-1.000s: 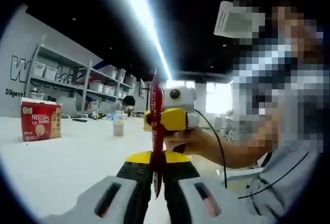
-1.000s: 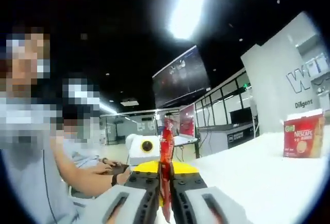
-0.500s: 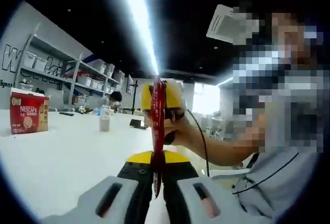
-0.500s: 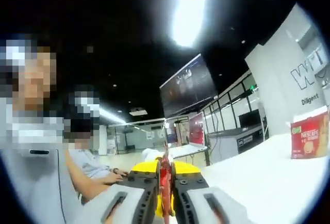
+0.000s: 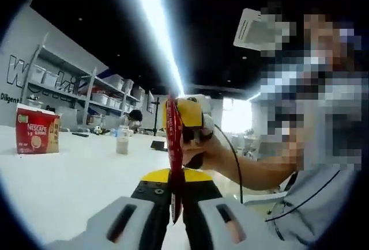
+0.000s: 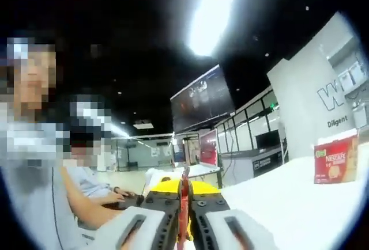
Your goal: Tear open the coffee pouch, take out the coffee, and pour the coffee from the pouch into the cup
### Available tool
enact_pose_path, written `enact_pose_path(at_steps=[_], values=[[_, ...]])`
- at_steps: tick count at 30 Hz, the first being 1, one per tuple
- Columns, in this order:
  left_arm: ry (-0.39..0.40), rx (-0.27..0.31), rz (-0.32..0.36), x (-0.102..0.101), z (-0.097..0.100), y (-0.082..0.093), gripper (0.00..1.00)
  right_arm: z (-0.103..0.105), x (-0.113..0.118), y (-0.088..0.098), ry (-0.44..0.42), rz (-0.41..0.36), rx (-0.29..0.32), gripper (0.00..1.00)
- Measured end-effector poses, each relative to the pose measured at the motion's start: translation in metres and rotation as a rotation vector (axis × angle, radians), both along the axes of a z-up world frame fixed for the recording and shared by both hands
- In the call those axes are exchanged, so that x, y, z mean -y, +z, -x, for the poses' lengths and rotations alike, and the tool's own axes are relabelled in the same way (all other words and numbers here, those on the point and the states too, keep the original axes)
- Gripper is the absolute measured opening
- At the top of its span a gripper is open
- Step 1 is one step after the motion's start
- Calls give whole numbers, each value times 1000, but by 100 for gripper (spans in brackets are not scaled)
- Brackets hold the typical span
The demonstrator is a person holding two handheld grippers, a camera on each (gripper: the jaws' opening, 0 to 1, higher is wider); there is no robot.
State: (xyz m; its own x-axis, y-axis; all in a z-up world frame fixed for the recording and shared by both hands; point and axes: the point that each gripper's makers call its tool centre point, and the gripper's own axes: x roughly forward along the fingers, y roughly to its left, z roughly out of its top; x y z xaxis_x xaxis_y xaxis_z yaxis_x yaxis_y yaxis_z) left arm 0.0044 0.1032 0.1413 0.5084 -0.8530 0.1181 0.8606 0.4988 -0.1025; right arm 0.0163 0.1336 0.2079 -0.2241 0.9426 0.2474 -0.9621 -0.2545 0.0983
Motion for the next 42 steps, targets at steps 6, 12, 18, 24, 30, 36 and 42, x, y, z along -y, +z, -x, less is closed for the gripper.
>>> enact_pose_path(at_steps=[6, 12, 18, 24, 30, 36, 42], values=[[-11, 9, -8, -1, 4, -1, 7, 5, -1, 0, 34, 14, -45, 9], [-18, -7, -6, -3, 3, -3, 7, 4, -3, -3, 38, 37, -41, 11], [-21, -23, -2, -1, 3, -3, 8, 6, -7, -11, 34, 72, -24, 7], [23, -30, 46, 1, -2, 3, 32, 0, -5, -12, 1, 81, -51, 2], [6, -21, 102, 0, -6, 18, 15, 10, -11, -21, 11, 99, -44, 2], [-16, -22, 76, -1, -6, 13, 8, 10, -10, -23, 35, 88, -33, 9], [-19, -35, 52, 3, -5, 9, 8, 14, -8, -29, 39, 120, 16, 8]])
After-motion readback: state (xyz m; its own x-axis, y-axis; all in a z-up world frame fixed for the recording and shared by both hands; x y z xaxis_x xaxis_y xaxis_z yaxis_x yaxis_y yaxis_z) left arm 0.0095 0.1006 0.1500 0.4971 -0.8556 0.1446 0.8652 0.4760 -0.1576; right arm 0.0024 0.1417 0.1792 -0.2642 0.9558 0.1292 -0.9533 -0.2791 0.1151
